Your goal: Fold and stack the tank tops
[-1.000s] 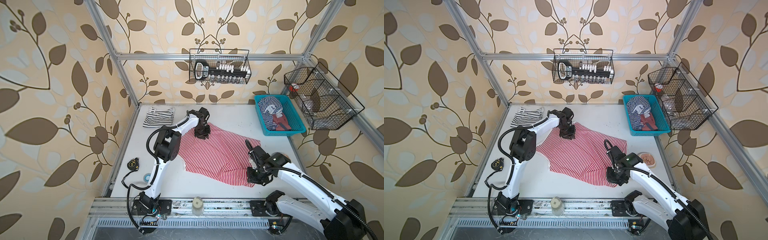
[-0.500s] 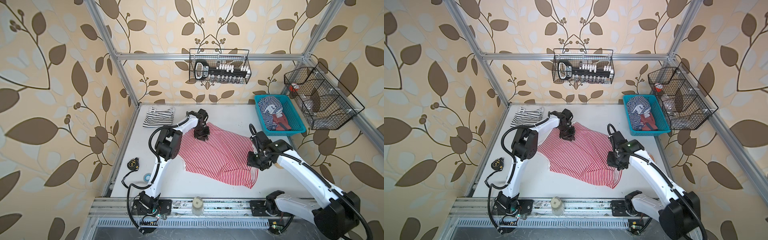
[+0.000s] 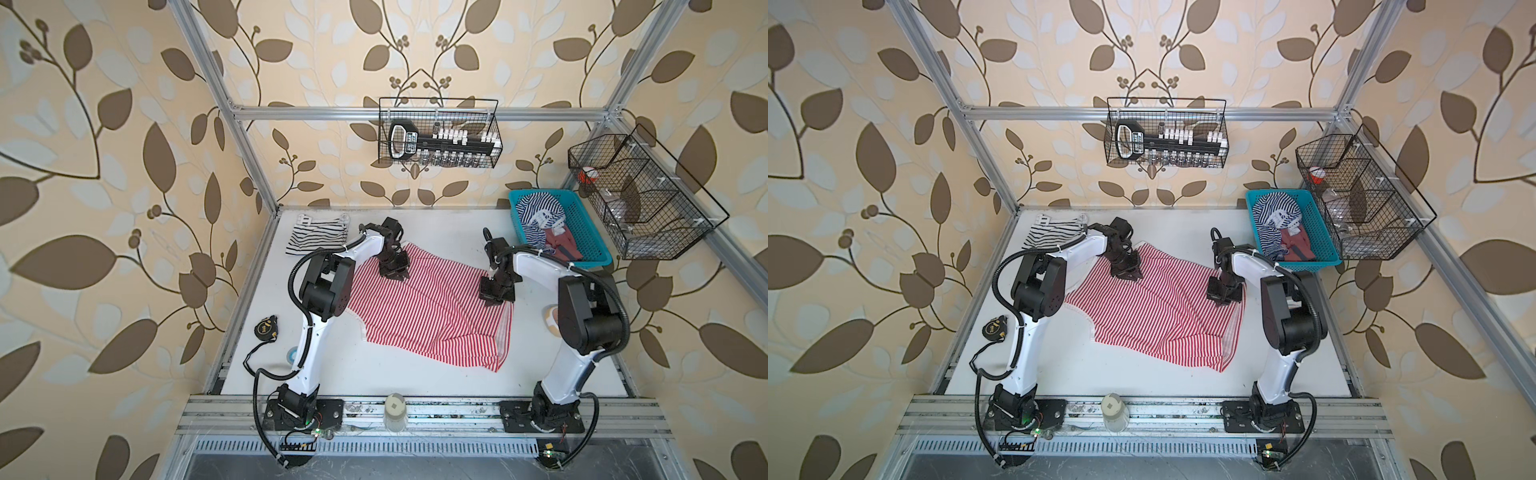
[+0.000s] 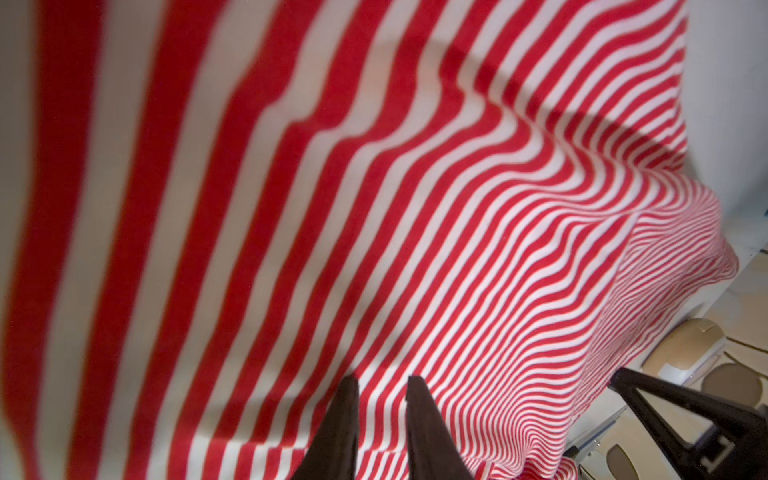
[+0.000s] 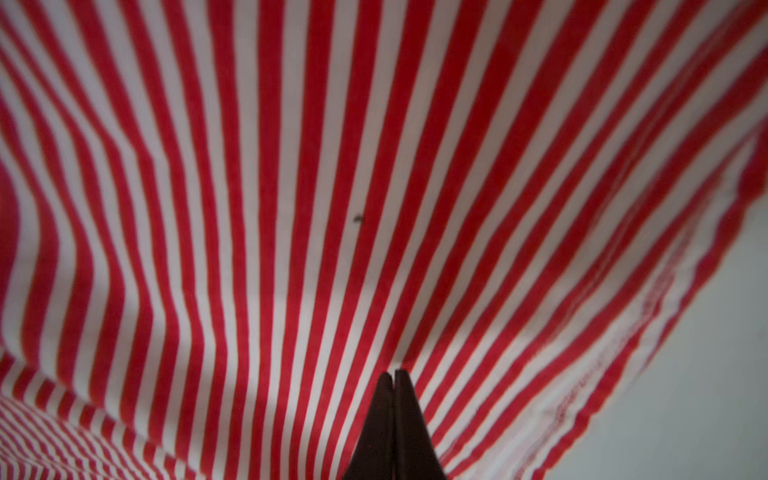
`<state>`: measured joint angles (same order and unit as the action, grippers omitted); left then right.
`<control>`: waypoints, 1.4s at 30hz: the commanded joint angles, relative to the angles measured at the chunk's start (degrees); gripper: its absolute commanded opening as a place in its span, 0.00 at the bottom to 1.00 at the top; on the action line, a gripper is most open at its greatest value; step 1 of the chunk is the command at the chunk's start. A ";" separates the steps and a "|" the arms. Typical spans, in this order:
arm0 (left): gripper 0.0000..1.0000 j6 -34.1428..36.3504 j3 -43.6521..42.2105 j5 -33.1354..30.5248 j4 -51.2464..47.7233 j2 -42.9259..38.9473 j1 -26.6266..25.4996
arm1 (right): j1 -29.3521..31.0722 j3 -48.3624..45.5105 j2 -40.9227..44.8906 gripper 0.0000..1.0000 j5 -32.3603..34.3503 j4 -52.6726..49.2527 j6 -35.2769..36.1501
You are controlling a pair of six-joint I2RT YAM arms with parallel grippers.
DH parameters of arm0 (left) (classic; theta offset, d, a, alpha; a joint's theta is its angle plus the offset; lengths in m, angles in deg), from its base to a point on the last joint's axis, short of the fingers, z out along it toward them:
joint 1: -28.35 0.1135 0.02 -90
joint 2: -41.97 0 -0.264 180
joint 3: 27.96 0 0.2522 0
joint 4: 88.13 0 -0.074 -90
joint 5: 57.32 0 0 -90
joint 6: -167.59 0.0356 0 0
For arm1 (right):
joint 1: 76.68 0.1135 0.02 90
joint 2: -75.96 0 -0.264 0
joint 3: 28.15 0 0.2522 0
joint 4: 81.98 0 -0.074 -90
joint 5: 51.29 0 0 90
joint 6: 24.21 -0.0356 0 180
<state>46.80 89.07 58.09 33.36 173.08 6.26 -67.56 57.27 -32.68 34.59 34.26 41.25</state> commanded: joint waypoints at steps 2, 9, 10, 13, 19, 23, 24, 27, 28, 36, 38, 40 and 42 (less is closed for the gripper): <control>0.23 -1.38 -4.20 -7.74 -3.18 0.92 3.09 | -1.11 7.43 -8.27 0.00 -0.50 -2.26 3.66; 0.24 -1.87 -1.90 -7.26 -2.82 -0.56 4.66 | -4.23 24.09 -22.09 0.00 -1.39 -7.32 6.09; 0.24 -1.65 -0.68 -7.48 -3.29 0.10 4.92 | -4.57 26.72 -23.87 0.00 -1.95 -8.05 6.38; 0.24 -1.04 4.06 -7.40 -5.12 2.98 5.69 | -4.99 34.77 -28.29 0.00 -2.65 -10.25 6.77; 0.24 -0.59 15.30 -7.13 -6.99 9.25 6.35 | -6.17 50.00 -36.16 0.00 -6.53 -13.84 7.01; 0.24 0.28 23.53 -6.60 -11.21 11.57 6.49 | -6.57 54.02 -36.20 0.06 -8.88 -14.84 7.84; 0.24 0.54 23.99 -6.39 -11.49 10.87 6.46 | -6.58 53.04 -34.64 0.14 -8.96 -14.24 8.15; 0.25 0.73 22.18 -5.10 -10.33 6.33 6.44 | -6.58 43.59 -25.33 0.32 -9.57 -8.69 8.63; 0.25 0.66 21.01 -4.44 -9.52 4.34 6.36 | -6.58 39.16 -21.15 0.35 -9.82 -6.43 8.54; 0.27 -2.08 19.55 5.26 -0.21 -1.86 3.79 | -5.37 10.26 2.99 0.39 -3.38 -2.60 8.04; 0.27 -3.53 21.25 7.90 1.95 0.13 2.65 | -4.93 5.16 6.52 0.38 -1.39 -2.79 7.34; 0.27 -5.44 23.93 11.68 4.14 3.16 1.38 | -4.39 0.62 9.00 0.37 0.30 -2.87 6.58; 0.27 -8.50 24.85 14.93 8.10 5.60 0.29 | -3.98 -3.22 10.66 0.38 0.29 -2.06 6.10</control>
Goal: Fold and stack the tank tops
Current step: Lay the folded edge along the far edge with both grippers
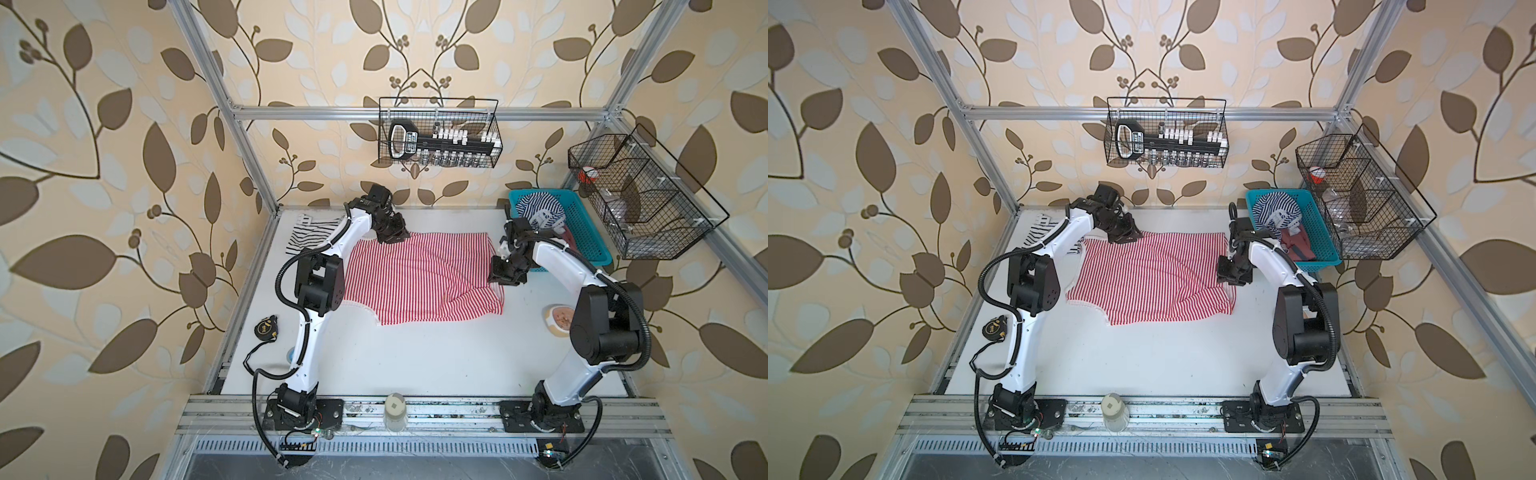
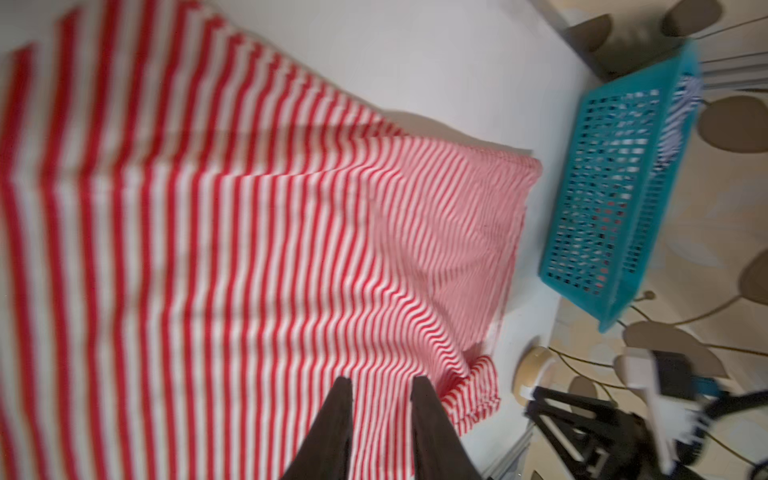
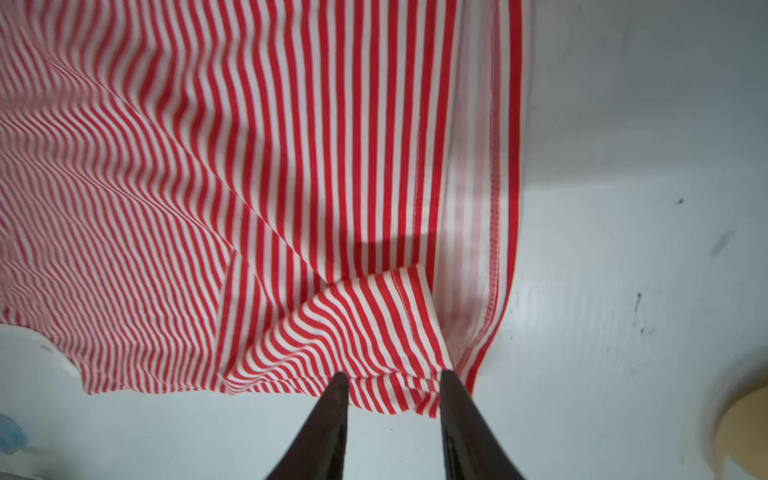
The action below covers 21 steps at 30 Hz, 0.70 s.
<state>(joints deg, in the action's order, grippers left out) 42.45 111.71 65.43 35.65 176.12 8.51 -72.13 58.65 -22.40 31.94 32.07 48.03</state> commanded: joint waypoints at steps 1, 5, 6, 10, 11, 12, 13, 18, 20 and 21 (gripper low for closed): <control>0.27 -5.63 2.60 8.53 7.58 3.71 -2.55 | 0.84 -6.05 0.99 0.39 2.31 0.84 -0.75; 0.27 -8.92 4.72 9.50 12.82 7.29 -4.97 | 1.15 -7.99 1.72 0.40 1.88 2.70 -1.39; 0.27 -9.77 5.08 9.67 14.20 7.90 -5.34 | 1.16 -7.92 1.62 0.41 2.34 2.71 -1.47; 0.27 -13.24 7.29 10.29 19.06 11.50 -6.07 | 1.16 -6.88 1.25 0.43 3.68 2.97 -1.40; 0.27 -14.07 8.11 10.52 19.88 12.57 -6.05 | 1.07 -6.79 1.25 0.44 3.93 3.24 -1.40; 0.27 -14.77 8.80 10.71 20.48 13.49 -6.03 | 1.02 -6.77 1.30 0.45 3.95 3.50 -1.34; 0.27 -15.46 9.64 10.90 21.01 14.63 -6.02 | 0.82 -6.62 1.10 0.45 3.79 3.73 -1.25; 0.27 -18.43 10.58 11.59 23.10 18.06 -5.98 | -0.12 -6.52 0.24 0.46 3.22 4.84 -0.49; 0.27 -19.10 10.40 11.21 23.25 19.07 -6.00 | -0.41 -6.63 -0.15 0.47 1.47 5.79 0.26; 0.27 -19.41 10.32 10.96 23.43 19.38 -6.00 | -0.50 -6.67 -0.24 0.47 1.07 6.10 0.27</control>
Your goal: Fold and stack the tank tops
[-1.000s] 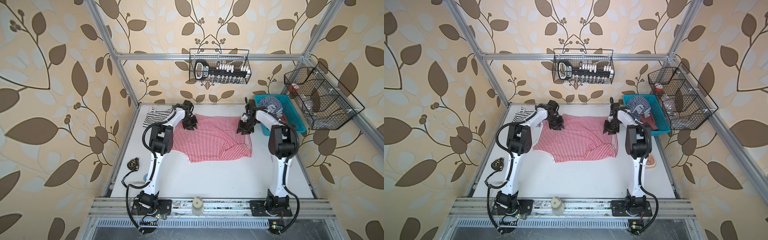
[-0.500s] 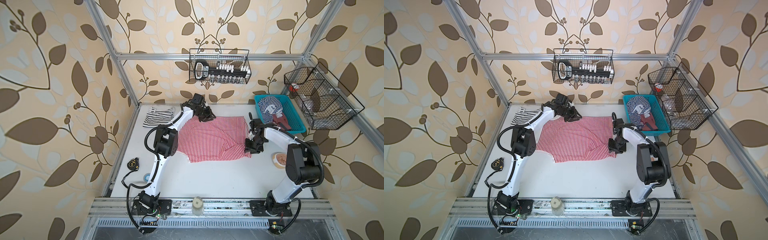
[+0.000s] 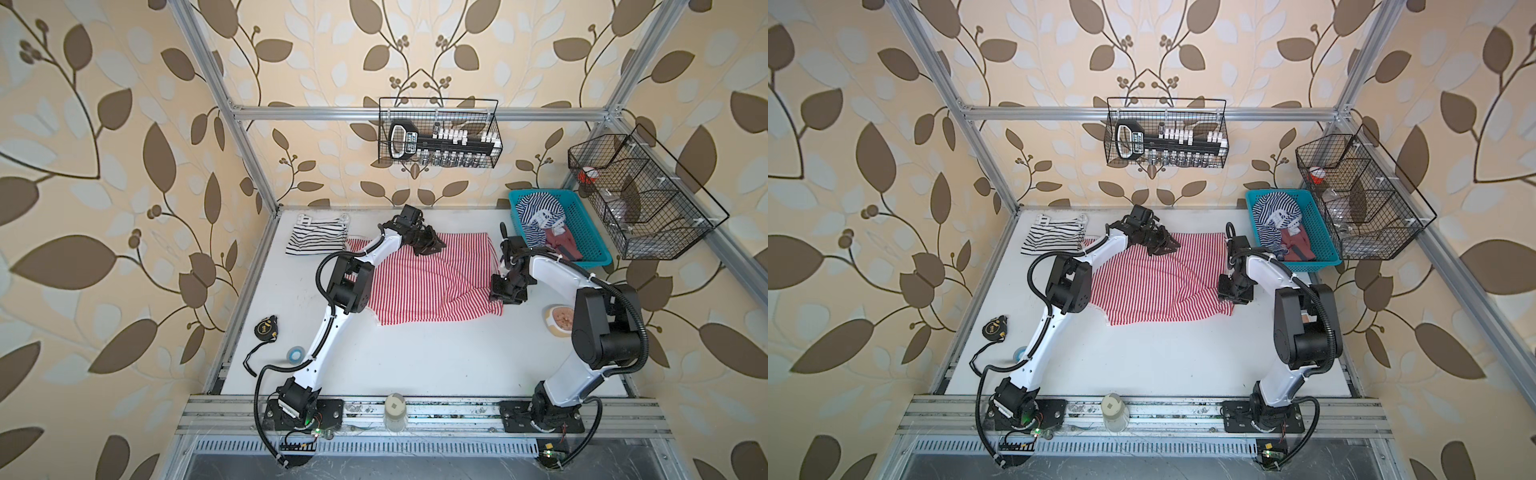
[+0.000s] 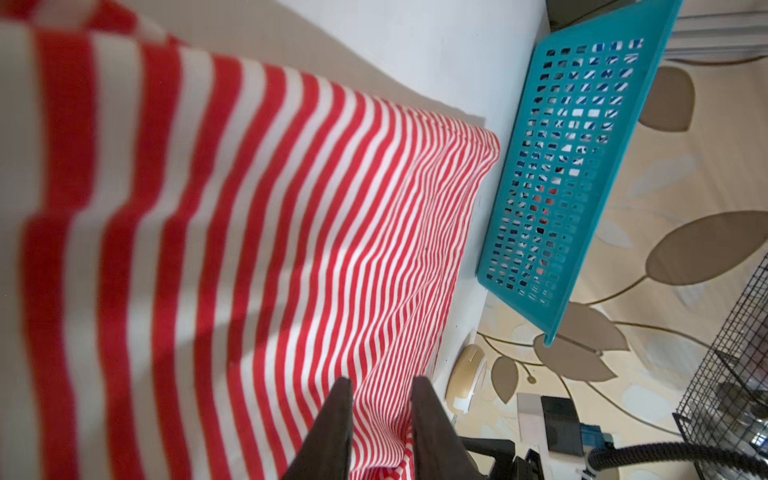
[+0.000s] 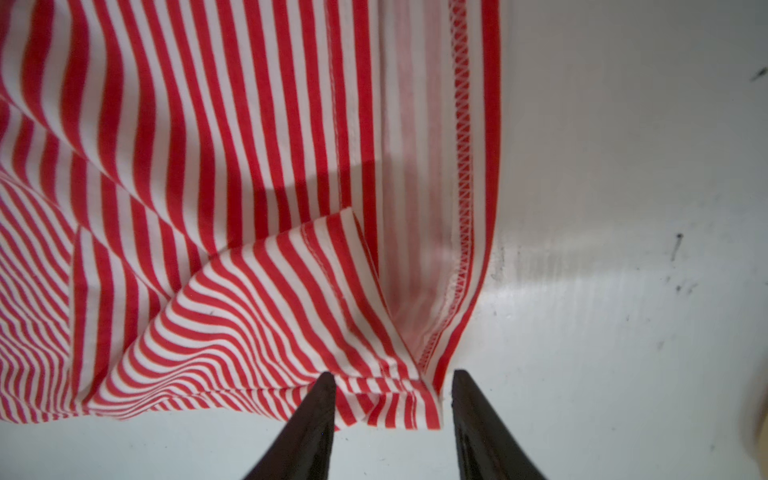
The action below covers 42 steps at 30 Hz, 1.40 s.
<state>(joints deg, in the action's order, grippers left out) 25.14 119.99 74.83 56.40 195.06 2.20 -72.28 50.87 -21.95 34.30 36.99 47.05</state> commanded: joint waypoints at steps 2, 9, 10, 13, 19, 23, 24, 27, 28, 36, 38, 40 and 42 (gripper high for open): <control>0.26 -3.02 1.86 0.97 3.07 1.40 0.31 | -0.41 1.02 -0.97 0.47 -2.06 1.60 1.68; 0.26 -5.97 1.43 -0.64 4.18 3.56 0.31 | -0.78 -1.66 -0.14 0.24 -3.33 2.78 2.18; 0.26 -6.46 1.26 -0.81 4.35 3.77 0.36 | -0.87 -2.17 0.20 0.19 -3.20 2.96 2.09; 0.25 -7.29 0.83 -1.02 4.95 4.27 0.33 | -1.22 -3.99 1.30 0.08 -3.15 3.22 2.04; 0.25 -8.24 -0.48 -1.87 5.54 4.64 0.49 | -1.42 -6.74 3.91 0.00 -2.52 3.03 1.49; 0.25 -9.32 -1.42 -3.02 5.54 4.67 0.84 | -1.21 -8.30 7.64 0.00 -1.07 1.69 0.25; 0.25 -9.50 -1.60 -3.12 5.58 4.75 0.93 | -1.24 -8.85 8.69 0.00 -0.93 1.59 -0.05; 0.24 -10.11 -2.30 -2.69 6.33 4.75 1.10 | -1.39 -10.20 10.75 0.04 -1.19 2.15 -0.42; 0.24 -10.13 -2.46 -2.60 6.50 4.67 1.10 | -1.55 -10.32 10.60 0.19 -1.42 2.41 -0.42; 0.24 -9.90 -3.14 -2.43 6.53 4.50 1.10 | -3.32 -8.01 3.95 0.47 -7.47 6.62 1.16; 0.24 -9.74 -3.15 -2.41 6.34 4.51 1.15 | -3.59 -7.18 2.18 0.47 -7.95 7.05 1.59; 0.24 -9.53 -3.15 -2.51 6.03 4.56 1.10 | -3.78 -6.61 0.89 0.46 -8.55 7.49 1.93; 0.24 -9.39 -3.23 -2.60 5.86 4.50 1.19 | -3.93 -6.52 0.07 0.43 -8.86 7.84 2.04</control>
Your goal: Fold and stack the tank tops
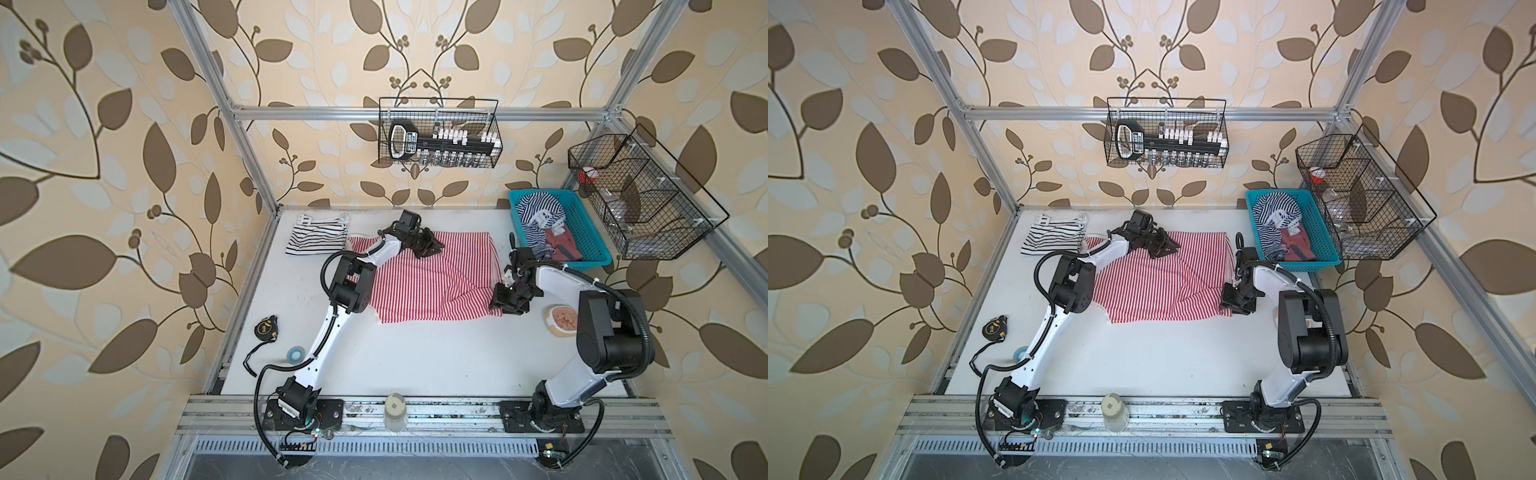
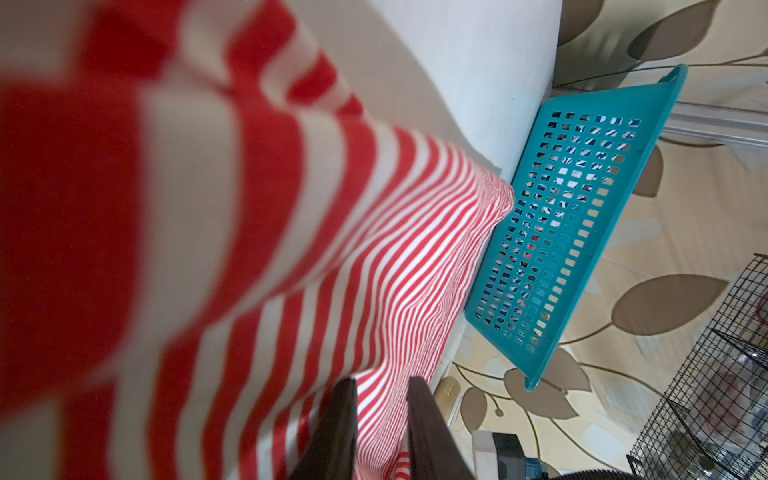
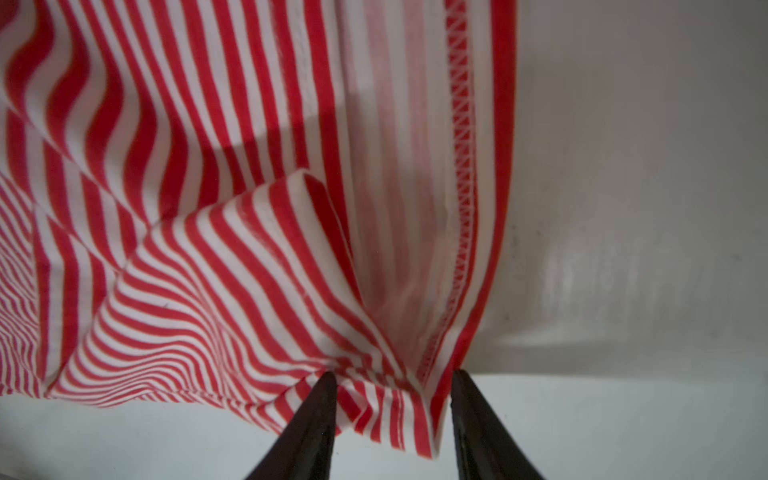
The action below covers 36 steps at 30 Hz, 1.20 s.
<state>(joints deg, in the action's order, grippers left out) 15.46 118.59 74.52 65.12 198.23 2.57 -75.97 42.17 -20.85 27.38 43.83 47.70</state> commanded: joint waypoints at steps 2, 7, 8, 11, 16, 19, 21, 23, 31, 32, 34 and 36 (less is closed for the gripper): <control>0.24 0.34 -1.83 -2.38 -2.92 1.35 0.91 | -0.27 2.08 -1.27 0.39 -2.11 1.17 1.48; 0.24 0.34 -1.83 -2.40 -3.09 1.58 1.17 | -0.36 1.45 -0.37 0.42 -1.29 1.10 1.50; 0.24 0.41 -1.88 -2.39 -3.20 1.59 1.17 | -0.45 1.42 -0.07 0.44 -1.04 1.05 1.56; 0.24 0.52 -1.83 -2.38 -3.30 1.70 1.17 | -0.70 1.68 0.45 0.44 -0.97 1.05 1.76; 0.24 0.52 -1.83 -2.47 -3.27 1.91 1.24 | -0.71 2.43 0.31 0.40 -1.36 1.44 2.44; 0.24 0.60 -1.84 -2.57 -3.44 2.05 1.26 | -0.80 2.41 0.32 0.37 -1.14 1.84 2.44; 0.24 0.60 -1.88 -2.56 -3.45 2.18 1.33 | -0.80 2.20 0.50 0.32 -1.14 2.03 2.43; 0.24 0.56 -1.83 -2.75 -3.62 2.27 1.41 | -0.84 1.94 0.78 0.24 -1.08 2.06 2.44; 0.23 1.21 -0.01 -5.99 -9.55 3.29 1.61 | -0.88 -0.88 5.20 0.01 0.98 -0.71 1.85; 0.23 1.18 -0.12 -6.37 -9.90 3.28 1.65 | -0.88 -1.43 6.00 0.01 1.26 -1.49 1.83; 0.22 1.07 -0.19 -6.82 -10.55 3.29 1.70 | -0.80 -2.23 7.34 0.00 2.29 -3.25 1.61; 0.22 0.96 -0.17 -7.20 -11.11 3.42 1.79 | -0.71 -3.21 8.61 0.00 4.34 -5.15 1.22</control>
<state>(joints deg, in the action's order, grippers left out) 15.70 119.14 73.41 63.11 198.26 3.31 -76.50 40.97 -13.95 28.66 43.07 49.08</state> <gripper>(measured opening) 0.222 0.050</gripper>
